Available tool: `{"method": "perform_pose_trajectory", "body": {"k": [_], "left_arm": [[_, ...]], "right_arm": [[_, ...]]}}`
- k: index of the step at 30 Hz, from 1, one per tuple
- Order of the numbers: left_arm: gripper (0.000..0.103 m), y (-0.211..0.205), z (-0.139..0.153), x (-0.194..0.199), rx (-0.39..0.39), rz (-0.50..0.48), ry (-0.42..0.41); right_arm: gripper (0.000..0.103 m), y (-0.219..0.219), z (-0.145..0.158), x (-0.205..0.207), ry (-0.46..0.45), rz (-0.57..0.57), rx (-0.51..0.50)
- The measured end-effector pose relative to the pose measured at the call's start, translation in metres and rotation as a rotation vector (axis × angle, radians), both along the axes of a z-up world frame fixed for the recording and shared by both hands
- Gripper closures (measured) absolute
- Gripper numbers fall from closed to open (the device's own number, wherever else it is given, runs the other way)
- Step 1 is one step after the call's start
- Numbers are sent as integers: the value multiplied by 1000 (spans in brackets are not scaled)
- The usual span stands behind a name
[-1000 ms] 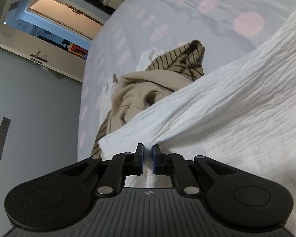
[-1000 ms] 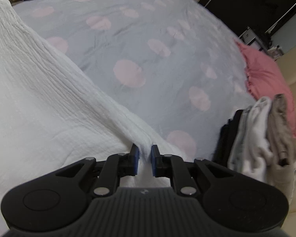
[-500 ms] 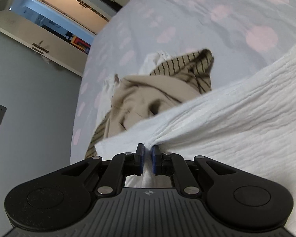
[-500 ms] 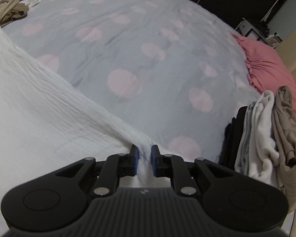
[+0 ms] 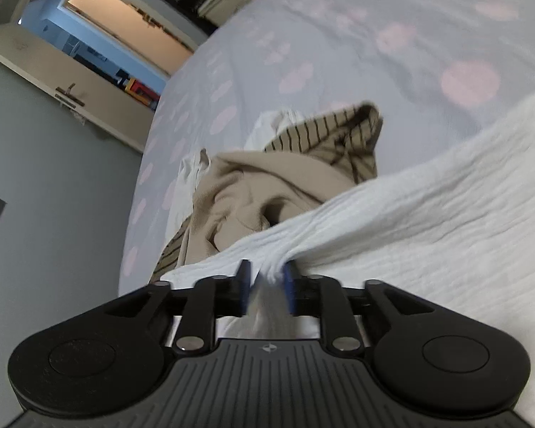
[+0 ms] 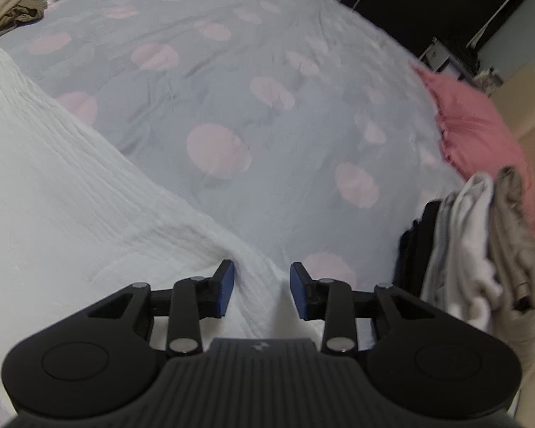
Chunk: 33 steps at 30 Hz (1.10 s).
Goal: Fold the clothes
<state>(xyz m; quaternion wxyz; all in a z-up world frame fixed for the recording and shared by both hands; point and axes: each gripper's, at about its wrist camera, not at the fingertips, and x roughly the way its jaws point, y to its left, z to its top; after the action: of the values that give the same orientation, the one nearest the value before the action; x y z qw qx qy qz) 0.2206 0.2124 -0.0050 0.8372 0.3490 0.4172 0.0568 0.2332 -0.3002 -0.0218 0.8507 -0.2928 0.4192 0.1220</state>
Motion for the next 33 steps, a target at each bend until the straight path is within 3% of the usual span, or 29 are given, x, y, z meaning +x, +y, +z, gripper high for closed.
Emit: {"method": "perform_pose_trajectory", "body": {"k": [2, 3, 10, 15, 19, 25, 27, 29, 31, 33], "left_arm": [[61, 6, 11, -11, -15, -11, -36], [59, 10, 16, -17, -22, -9, -56], [55, 58, 55, -60, -179, 108, -186], [54, 89, 55, -77, -299, 197, -182], [54, 104, 49, -77, -388, 222, -224], [54, 89, 31, -54, -319, 143, -204], [60, 84, 24, -44, -296, 125, -190], [93, 86, 22, -36, -322, 128, -184], [100, 91, 24, -29, -359, 144, -193], [102, 93, 27, -25, -351, 153, -229]], "right_arm": [[59, 4, 6, -7, -22, 24, -7], [59, 6, 8, -10, -28, 37, -11], [59, 17, 21, -30, -65, 107, -24], [59, 20, 22, -33, -64, 115, -28], [59, 22, 23, -33, -56, 114, -29], [59, 24, 28, -38, -58, 98, -21], [59, 25, 29, -39, -57, 100, -20], [59, 27, 31, -40, -56, 100, -21], [58, 29, 31, -40, -55, 104, -23], [58, 33, 32, -40, -55, 114, -35]]}}
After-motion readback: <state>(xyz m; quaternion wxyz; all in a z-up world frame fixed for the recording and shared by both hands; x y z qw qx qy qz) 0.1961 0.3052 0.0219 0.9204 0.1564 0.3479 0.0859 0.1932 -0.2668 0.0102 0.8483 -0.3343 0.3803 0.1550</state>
